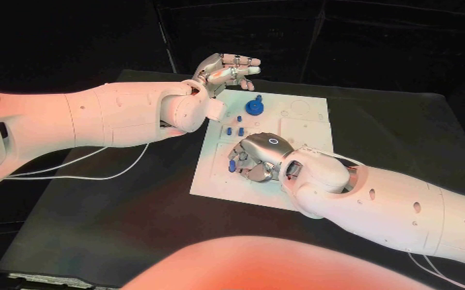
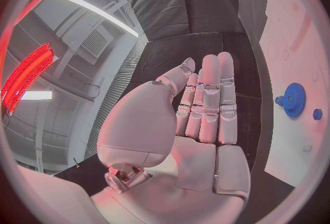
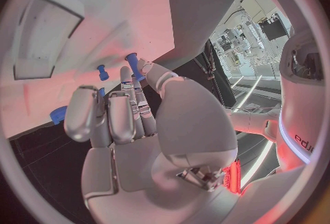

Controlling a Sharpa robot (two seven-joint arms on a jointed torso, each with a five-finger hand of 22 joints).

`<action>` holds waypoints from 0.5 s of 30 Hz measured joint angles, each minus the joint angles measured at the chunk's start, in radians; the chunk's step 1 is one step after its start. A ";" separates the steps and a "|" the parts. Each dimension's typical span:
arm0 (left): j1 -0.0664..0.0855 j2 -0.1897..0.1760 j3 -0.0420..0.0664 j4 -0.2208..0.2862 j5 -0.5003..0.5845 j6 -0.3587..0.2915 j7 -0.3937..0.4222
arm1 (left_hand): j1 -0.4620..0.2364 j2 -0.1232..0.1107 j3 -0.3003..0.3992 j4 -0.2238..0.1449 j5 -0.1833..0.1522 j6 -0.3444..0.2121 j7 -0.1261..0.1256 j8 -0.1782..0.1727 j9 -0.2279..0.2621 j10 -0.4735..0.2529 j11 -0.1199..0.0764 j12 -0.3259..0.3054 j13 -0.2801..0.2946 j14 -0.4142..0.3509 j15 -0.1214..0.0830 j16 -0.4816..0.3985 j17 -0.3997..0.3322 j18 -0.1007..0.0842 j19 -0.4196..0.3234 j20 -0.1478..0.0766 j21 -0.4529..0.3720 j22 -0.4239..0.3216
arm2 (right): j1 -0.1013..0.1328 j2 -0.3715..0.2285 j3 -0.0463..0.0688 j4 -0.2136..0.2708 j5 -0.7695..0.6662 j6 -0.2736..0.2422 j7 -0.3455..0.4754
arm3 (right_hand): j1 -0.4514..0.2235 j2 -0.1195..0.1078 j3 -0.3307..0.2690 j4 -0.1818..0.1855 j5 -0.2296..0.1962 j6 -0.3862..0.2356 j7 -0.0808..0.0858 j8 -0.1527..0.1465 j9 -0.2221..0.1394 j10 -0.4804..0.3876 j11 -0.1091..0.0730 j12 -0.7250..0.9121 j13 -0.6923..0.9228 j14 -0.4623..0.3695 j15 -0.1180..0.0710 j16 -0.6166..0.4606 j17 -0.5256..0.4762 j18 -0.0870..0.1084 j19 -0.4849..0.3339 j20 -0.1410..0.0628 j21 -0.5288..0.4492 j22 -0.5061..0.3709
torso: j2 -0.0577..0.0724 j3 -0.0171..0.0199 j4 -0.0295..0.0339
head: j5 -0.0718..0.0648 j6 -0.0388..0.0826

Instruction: Assemble the parts on the task board

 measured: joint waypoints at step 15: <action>0.000 -0.011 0.000 -0.001 0.000 0.001 0.000 | 0.000 0.000 0.000 0.000 0.000 0.000 0.000 0.000 0.000 0.000 0.000 0.000 0.000 0.000 0.000 0.000 -0.001 0.000 0.000 0.000 0.000 -0.001 | 0.010 -0.262 0.013 0.205 0.121 -0.158 0.010 | -0.045 -0.016 -0.107 0.049 -0.024 0.001 -0.014 0.010 0.007 0.098 -0.025 0.096 0.073 0.004 -0.011 0.029 0.034 0.000 0.016 -0.016 0.025 0.043 | -0.005 -0.0029 -0.0033 | -0.026 0.024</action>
